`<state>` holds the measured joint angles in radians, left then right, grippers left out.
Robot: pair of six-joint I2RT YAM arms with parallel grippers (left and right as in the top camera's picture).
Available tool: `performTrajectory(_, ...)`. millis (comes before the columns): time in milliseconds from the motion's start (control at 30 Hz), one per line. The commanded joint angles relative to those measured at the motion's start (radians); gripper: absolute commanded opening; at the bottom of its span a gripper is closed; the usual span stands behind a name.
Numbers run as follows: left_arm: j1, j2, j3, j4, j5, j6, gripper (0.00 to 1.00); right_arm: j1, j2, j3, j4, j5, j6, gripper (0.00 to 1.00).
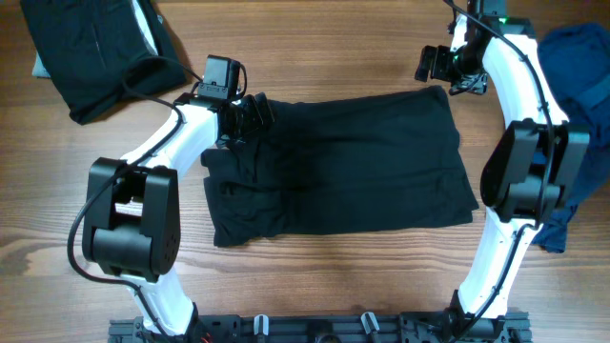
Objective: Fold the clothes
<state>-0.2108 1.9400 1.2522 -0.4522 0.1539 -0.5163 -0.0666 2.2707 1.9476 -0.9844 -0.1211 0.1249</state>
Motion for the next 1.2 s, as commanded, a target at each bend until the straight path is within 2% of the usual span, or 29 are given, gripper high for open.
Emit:
performTrajectory(0,-0.005,0.009,0.014,0.003,-0.013,0.019,0.94,-0.014,0.061,0.02,0.008,0.013,-0.028,0.96)
performTrajectory(333,-0.006,0.009,0.014,0.003,-0.002,0.015,0.94,-0.014,0.111,0.02,0.094,-0.005,-0.074,0.95)
performTrajectory(767,-0.006,0.009,0.014,0.004,0.006,0.015,0.94,-0.015,0.146,0.014,0.089,-0.006,-0.073,0.94)
performTrajectory(967,-0.006,0.009,0.014,0.013,0.006,0.011,0.95,-0.015,0.146,0.007,0.087,-0.006,-0.072,0.88)
performTrajectory(1167,-0.006,0.009,0.014,0.014,0.006,0.011,0.95,-0.015,0.161,-0.009,0.09,-0.006,-0.073,0.88)
